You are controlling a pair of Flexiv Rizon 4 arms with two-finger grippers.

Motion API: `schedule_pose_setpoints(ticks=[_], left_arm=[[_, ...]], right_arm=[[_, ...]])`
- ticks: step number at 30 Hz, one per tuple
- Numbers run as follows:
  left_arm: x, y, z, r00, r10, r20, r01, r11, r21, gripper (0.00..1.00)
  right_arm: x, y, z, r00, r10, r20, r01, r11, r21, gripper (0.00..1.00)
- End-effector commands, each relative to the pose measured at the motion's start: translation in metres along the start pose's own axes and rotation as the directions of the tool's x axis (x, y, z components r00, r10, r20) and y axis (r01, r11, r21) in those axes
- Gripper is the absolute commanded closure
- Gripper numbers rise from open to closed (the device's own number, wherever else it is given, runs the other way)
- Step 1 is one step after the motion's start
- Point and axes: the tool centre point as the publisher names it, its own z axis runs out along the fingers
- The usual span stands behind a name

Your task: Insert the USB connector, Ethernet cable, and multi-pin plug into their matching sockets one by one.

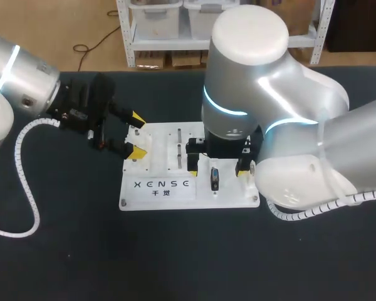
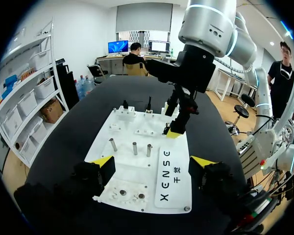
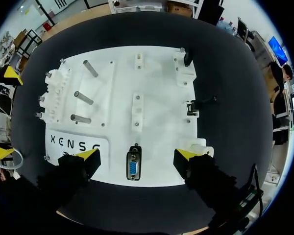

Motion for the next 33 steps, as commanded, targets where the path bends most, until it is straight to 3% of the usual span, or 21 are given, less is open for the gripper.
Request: schedule_pose_setpoints(ticks=[1, 13, 15, 22, 28, 32, 33], left_arm=[[0.001, 0.001, 0.0, 1.0, 0.001, 0.001, -0.001, 1.0, 0.003, 0.0], [0.001, 0.001, 0.0, 1.0, 0.001, 0.001, -0.001, 1.0, 0.003, 0.0], [0.001, 0.001, 0.0, 1.0, 0.001, 0.001, -0.001, 1.0, 0.003, 0.0], [0.001, 0.001, 0.0, 1.0, 0.001, 0.001, -0.001, 1.0, 0.003, 0.0], [0.001, 0.001, 0.0, 1.0, 0.001, 0.001, -0.001, 1.0, 0.003, 0.0], [0.001, 0.001, 0.0, 1.0, 0.001, 0.001, -0.001, 1.0, 0.003, 0.0], [0.001, 0.001, 0.0, 1.0, 0.001, 0.001, -0.001, 1.0, 0.003, 0.0]], right_arm=[[0.005, -0.001, 0.004, 1.0, 0.012, -0.012, -0.012, 1.0, 0.005, 0.0], [0.004, -0.008, 0.006, 0.999, 0.054, -0.004, -0.054, 0.998, 0.017, 0.0], [0.004, -0.008, 0.006, 0.998, 0.057, -0.005, -0.057, 0.998, 0.018, 0.5], [0.007, -0.006, 0.01, 0.998, 0.057, -0.009, -0.057, 0.998, 0.016, 0.67], [0.006, -0.004, 0.011, 0.998, 0.059, -0.007, -0.058, 0.998, 0.019, 0.75], [0.006, -0.001, 0.013, 0.999, 0.052, -0.005, -0.052, 0.998, 0.026, 0.9], [0.007, -0.001, 0.014, 0.999, 0.051, -0.005, -0.051, 0.998, 0.028, 0.97]])
